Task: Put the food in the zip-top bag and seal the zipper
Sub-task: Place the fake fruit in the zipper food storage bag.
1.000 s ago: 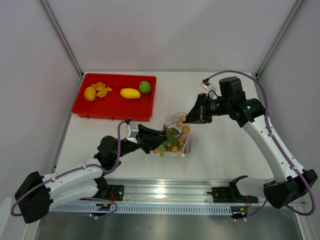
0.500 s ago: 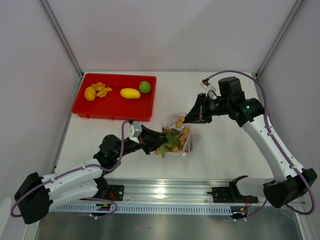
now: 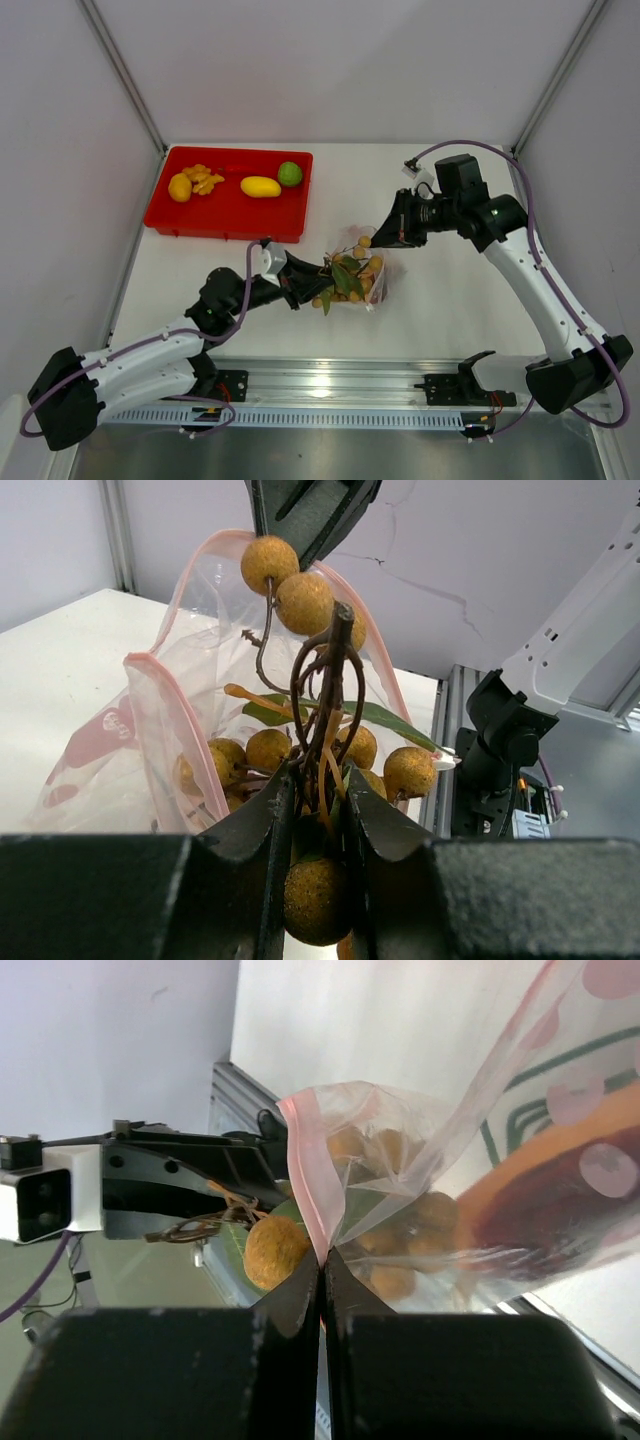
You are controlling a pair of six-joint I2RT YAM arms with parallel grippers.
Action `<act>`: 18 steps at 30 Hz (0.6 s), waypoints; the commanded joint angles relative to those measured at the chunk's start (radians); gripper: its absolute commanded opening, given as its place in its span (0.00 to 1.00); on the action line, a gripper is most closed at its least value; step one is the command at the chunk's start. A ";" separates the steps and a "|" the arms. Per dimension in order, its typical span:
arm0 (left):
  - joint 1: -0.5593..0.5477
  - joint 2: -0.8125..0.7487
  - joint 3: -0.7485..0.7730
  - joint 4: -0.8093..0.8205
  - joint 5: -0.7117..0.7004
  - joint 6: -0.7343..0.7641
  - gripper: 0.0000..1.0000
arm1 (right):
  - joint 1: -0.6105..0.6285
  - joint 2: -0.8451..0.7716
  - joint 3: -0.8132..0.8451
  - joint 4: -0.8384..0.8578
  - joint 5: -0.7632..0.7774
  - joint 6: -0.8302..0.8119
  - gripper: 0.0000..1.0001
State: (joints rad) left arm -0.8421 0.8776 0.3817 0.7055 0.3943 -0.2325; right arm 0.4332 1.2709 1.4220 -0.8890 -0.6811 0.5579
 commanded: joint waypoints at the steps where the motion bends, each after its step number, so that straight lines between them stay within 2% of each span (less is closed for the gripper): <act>1: 0.017 -0.032 0.031 -0.008 -0.002 0.025 0.01 | 0.007 0.002 0.060 -0.042 0.067 -0.062 0.00; 9: 0.018 0.026 0.078 -0.017 0.046 -0.005 0.01 | 0.035 0.024 0.103 -0.080 0.124 -0.098 0.00; 15: 0.015 0.150 0.215 -0.142 0.054 -0.039 0.01 | 0.056 0.028 0.127 -0.087 0.135 -0.096 0.00; 18: -0.001 0.187 0.318 -0.251 0.014 -0.091 0.01 | 0.064 0.030 0.124 -0.082 0.137 -0.095 0.00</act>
State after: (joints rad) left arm -0.8299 1.0485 0.5945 0.5453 0.4225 -0.2657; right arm 0.4877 1.3029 1.5040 -0.9760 -0.5556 0.4740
